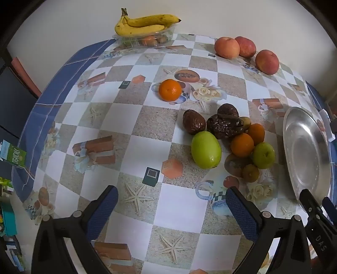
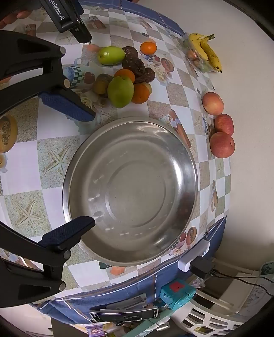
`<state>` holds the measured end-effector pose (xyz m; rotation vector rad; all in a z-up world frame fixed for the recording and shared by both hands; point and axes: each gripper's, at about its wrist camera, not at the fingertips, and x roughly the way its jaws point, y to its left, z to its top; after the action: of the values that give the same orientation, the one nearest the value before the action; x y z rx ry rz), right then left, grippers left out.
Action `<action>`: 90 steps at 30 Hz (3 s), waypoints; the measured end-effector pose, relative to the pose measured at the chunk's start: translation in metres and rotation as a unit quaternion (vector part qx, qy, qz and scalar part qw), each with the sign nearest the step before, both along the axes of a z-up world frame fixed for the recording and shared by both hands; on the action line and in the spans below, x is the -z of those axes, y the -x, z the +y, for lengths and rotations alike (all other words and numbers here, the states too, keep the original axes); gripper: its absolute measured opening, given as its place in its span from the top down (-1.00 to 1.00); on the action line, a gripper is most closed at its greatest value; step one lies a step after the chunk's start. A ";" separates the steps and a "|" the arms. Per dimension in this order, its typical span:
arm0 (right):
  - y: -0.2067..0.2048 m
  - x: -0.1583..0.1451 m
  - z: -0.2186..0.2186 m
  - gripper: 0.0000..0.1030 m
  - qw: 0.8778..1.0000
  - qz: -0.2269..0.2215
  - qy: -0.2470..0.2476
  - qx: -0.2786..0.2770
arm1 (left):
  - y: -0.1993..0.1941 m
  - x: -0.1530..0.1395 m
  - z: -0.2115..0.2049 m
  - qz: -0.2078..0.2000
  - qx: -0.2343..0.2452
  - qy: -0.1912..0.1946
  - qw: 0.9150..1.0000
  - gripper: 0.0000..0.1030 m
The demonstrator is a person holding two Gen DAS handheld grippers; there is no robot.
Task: Organize fruits
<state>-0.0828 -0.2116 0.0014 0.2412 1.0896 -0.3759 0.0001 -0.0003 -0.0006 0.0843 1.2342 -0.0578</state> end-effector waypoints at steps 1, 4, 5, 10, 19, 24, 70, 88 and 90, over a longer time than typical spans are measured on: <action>0.000 0.000 0.000 -0.78 1.000 0.000 0.000 0.000 | 0.000 0.000 0.000 0.001 0.000 0.000 1.000 -1.00; 0.000 0.000 -0.001 -0.78 1.000 0.000 0.000 0.000 | -0.005 0.000 -0.003 0.005 -0.001 0.000 1.000 -1.00; 0.000 0.000 -0.001 -0.78 1.000 0.000 0.001 0.000 | -0.006 0.000 -0.003 0.007 -0.002 0.000 1.000 -1.00; 0.000 0.000 -0.001 -0.78 1.000 0.000 0.000 0.000 | -0.002 0.000 -0.002 0.002 0.000 0.005 1.000 -1.00; 0.000 0.000 -0.002 -0.78 1.000 -0.001 0.000 0.000 | 0.000 0.001 -0.002 0.002 0.001 0.005 1.000 -1.00; 0.000 0.000 -0.002 -0.78 1.000 -0.001 -0.001 0.000 | 0.000 0.001 -0.002 0.003 0.000 0.006 1.000 -1.00; -0.001 0.004 -0.002 -0.78 1.000 0.000 -0.004 0.000 | -0.001 0.000 0.000 -0.009 0.005 0.002 1.000 -1.00; 0.000 0.005 0.000 -0.78 1.000 -0.001 -0.004 -0.003 | 0.002 -0.014 -0.006 -0.065 0.029 0.001 0.997 -1.00; -0.001 0.004 0.000 -0.78 1.000 -0.003 -0.007 -0.005 | 0.001 -0.018 -0.004 -0.076 0.026 0.016 0.997 -1.00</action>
<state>-0.0818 -0.2115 -0.0023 0.2485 1.0881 -0.3600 -0.0009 -0.0046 0.0173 0.0905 1.0785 -0.1140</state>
